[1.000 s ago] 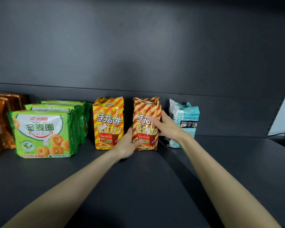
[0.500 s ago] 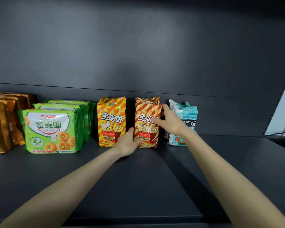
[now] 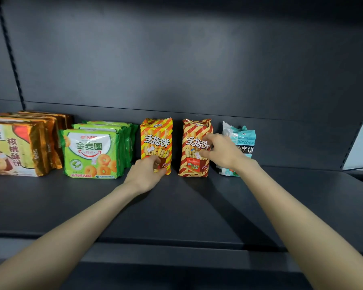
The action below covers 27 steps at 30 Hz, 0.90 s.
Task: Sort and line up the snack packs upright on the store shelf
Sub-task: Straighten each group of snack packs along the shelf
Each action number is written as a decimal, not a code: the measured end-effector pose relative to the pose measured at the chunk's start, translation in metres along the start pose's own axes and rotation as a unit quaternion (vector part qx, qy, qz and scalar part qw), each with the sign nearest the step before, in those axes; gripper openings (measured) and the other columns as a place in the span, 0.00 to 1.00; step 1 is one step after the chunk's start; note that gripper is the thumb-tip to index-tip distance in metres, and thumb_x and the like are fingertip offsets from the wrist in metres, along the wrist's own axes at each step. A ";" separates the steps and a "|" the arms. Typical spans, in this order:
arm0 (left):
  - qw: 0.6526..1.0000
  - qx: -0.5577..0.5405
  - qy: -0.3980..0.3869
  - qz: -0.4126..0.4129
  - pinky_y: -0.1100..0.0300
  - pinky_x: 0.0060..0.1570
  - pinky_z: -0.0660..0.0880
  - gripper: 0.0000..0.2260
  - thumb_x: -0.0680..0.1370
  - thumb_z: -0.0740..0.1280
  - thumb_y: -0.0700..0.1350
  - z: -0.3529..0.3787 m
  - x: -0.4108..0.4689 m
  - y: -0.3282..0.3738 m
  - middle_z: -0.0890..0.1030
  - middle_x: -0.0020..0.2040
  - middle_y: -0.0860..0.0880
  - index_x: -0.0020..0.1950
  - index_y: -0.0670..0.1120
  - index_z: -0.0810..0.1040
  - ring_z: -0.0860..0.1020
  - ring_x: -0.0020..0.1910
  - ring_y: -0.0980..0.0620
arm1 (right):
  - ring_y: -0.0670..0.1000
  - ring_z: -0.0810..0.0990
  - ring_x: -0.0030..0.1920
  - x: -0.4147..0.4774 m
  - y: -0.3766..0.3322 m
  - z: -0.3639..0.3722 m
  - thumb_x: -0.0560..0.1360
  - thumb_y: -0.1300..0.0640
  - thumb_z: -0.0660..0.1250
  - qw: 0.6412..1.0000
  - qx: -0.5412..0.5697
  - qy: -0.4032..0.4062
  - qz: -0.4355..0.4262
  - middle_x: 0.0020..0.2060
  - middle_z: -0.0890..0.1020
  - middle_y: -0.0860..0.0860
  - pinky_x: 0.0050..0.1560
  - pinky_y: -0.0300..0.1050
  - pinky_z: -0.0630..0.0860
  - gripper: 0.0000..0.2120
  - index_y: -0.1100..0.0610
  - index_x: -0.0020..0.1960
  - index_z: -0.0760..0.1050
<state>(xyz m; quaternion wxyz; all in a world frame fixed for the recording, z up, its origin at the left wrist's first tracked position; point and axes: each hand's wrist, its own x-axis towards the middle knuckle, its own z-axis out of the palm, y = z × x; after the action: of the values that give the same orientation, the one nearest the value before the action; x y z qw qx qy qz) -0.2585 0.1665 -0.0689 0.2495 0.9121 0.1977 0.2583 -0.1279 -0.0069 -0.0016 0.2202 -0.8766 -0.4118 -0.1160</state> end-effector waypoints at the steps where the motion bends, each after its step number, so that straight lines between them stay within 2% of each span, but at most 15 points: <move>1: 1.000 0.001 0.012 -0.005 0.52 0.54 0.76 0.16 0.76 0.67 0.50 -0.005 -0.002 -0.004 0.80 0.56 0.47 0.61 0.44 0.75 0.78 0.54 0.46 | 0.56 0.74 0.62 -0.001 -0.006 0.001 0.76 0.51 0.67 1.000 0.007 -0.003 -0.002 0.65 0.74 0.56 0.60 0.52 0.74 0.25 0.56 0.70 0.68; 5: 0.999 -0.010 0.030 -0.025 0.50 0.53 0.76 0.18 0.76 0.68 0.49 -0.018 -0.005 -0.020 0.79 0.54 0.44 0.62 0.41 0.73 0.78 0.53 0.44 | 0.56 0.74 0.63 0.002 -0.032 0.008 0.77 0.53 0.66 0.999 0.029 -0.009 -0.015 0.65 0.74 0.56 0.60 0.50 0.73 0.23 0.57 0.70 0.67; 11: 0.997 -0.056 -0.024 -0.043 0.53 0.61 0.71 0.29 0.76 0.68 0.49 -0.025 0.003 -0.039 0.71 0.69 0.40 0.72 0.40 0.61 0.72 0.65 0.43 | 0.56 0.74 0.64 0.013 -0.063 0.025 0.77 0.56 0.66 0.997 0.066 -0.028 -0.014 0.67 0.73 0.57 0.59 0.45 0.72 0.26 0.58 0.72 0.63; 16: 0.994 -0.074 -0.081 -0.026 0.53 0.64 0.68 0.34 0.77 0.68 0.48 -0.024 0.018 -0.052 0.68 0.71 0.41 0.76 0.41 0.53 0.70 0.68 0.43 | 0.56 0.74 0.64 0.027 -0.080 0.038 0.77 0.56 0.66 0.995 0.089 -0.033 0.017 0.68 0.71 0.57 0.60 0.47 0.74 0.29 0.58 0.74 0.58; 23: 0.985 -0.123 -0.119 -0.001 0.59 0.60 0.67 0.35 0.77 0.67 0.47 -0.024 0.035 -0.060 0.67 0.72 0.42 0.77 0.42 0.49 0.69 0.68 0.45 | 0.56 0.72 0.66 0.041 -0.091 0.054 0.77 0.55 0.66 0.987 0.142 -0.021 0.073 0.69 0.70 0.56 0.60 0.48 0.74 0.31 0.58 0.74 0.54; 27: 0.980 -0.158 -0.120 0.004 0.64 0.54 0.66 0.31 0.77 0.67 0.47 -0.021 0.046 -0.060 0.71 0.69 0.45 0.75 0.44 0.55 0.72 0.66 0.47 | 0.55 0.70 0.68 0.048 -0.093 0.062 0.77 0.54 0.66 0.982 0.163 -0.008 0.090 0.68 0.70 0.55 0.61 0.47 0.73 0.32 0.59 0.74 0.54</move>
<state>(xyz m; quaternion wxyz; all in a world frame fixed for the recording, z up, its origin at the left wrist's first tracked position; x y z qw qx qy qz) -0.2486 0.2441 -0.0694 0.4115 0.8863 0.1188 0.1760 -0.1679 0.1076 -0.0109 0.3666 -0.8633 -0.3462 -0.0203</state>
